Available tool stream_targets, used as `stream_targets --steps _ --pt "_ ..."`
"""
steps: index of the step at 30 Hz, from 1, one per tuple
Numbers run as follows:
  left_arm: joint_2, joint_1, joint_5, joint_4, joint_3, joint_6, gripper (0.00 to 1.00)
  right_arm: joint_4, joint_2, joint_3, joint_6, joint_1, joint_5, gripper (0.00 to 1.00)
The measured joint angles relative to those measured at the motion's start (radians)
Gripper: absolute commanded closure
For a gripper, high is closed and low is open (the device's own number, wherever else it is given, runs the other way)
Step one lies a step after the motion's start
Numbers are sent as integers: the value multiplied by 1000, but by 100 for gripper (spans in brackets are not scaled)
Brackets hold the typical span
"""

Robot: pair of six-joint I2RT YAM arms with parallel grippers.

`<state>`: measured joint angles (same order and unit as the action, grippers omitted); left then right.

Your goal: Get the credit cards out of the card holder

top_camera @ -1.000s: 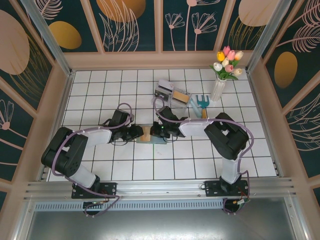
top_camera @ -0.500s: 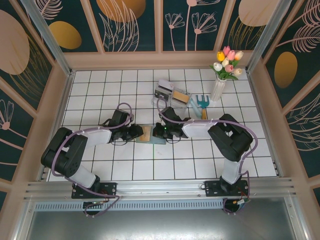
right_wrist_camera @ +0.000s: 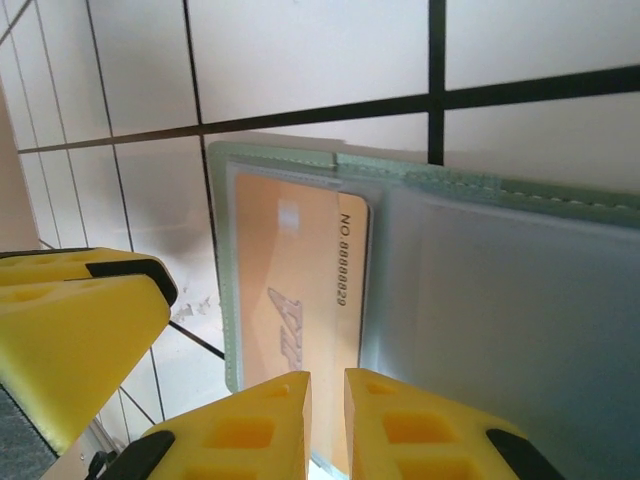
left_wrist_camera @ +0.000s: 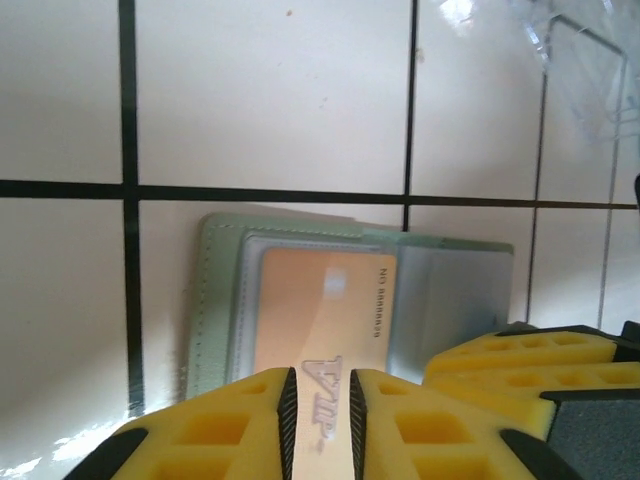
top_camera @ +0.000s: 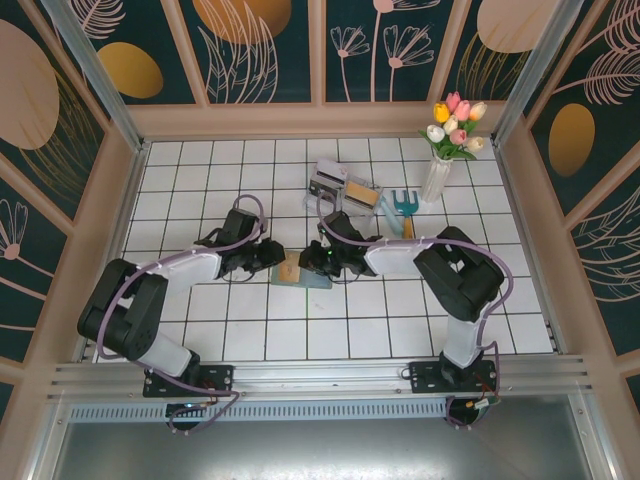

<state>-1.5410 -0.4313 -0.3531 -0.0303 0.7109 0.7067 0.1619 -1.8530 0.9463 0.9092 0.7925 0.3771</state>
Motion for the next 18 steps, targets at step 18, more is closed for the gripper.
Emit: stream_targets --steps 18 --pt "-71 0 3 -4 -4 -7 86 13 -36 6 14 0 33 80"
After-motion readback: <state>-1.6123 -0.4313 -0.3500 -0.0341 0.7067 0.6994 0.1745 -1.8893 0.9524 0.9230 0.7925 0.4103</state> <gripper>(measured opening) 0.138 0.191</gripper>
